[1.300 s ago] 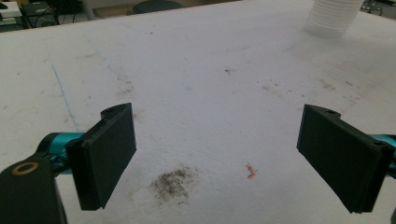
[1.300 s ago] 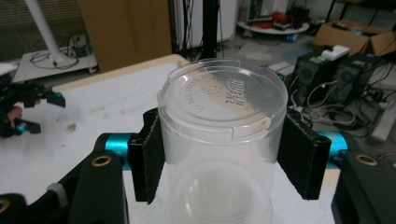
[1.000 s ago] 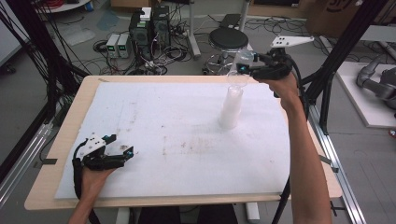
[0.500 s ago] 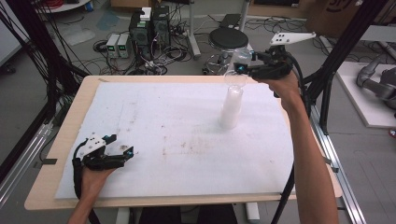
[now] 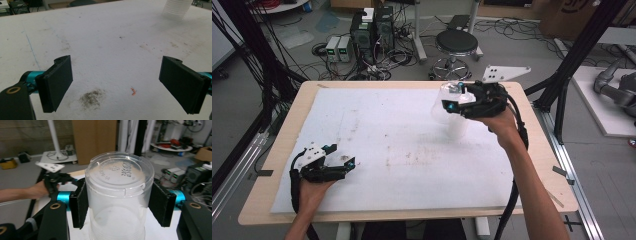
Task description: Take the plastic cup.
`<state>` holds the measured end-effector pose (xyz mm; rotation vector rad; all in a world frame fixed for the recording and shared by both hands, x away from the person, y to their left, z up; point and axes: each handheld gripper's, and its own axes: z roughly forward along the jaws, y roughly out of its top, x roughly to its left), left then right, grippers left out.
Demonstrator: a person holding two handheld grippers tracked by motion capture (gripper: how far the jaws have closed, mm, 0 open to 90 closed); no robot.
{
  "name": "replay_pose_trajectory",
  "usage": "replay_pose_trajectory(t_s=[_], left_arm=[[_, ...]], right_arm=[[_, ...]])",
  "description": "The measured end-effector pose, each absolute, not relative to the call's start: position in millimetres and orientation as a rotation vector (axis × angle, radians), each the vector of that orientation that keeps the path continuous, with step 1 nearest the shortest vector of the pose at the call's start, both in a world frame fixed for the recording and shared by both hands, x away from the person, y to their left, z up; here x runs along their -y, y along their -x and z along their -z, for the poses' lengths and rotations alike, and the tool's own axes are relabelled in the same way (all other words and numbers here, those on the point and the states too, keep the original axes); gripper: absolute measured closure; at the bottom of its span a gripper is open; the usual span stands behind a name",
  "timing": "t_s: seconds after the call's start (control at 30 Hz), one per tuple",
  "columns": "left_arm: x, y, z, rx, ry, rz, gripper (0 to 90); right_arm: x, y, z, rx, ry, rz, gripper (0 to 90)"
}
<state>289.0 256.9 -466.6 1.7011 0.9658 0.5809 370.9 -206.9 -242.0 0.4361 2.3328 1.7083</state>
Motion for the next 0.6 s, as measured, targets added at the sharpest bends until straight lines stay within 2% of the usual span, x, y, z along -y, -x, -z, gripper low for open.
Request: replay_pose_trajectory(t_s=[0.3, 0.6], left_arm=[[-256.8, -289.0, 466.6, -0.964, -1.703, -0.581, 11.7], [-256.9, -288.8, 466.6, -0.964, -1.703, -0.583, 11.6]], right_arm=[[182.3, -343.9, 275.9, -2.391, -0.367, -1.773, 38.8], [163.2, -333.6, 312.0, -2.435, -0.322, -1.813, 38.8]])
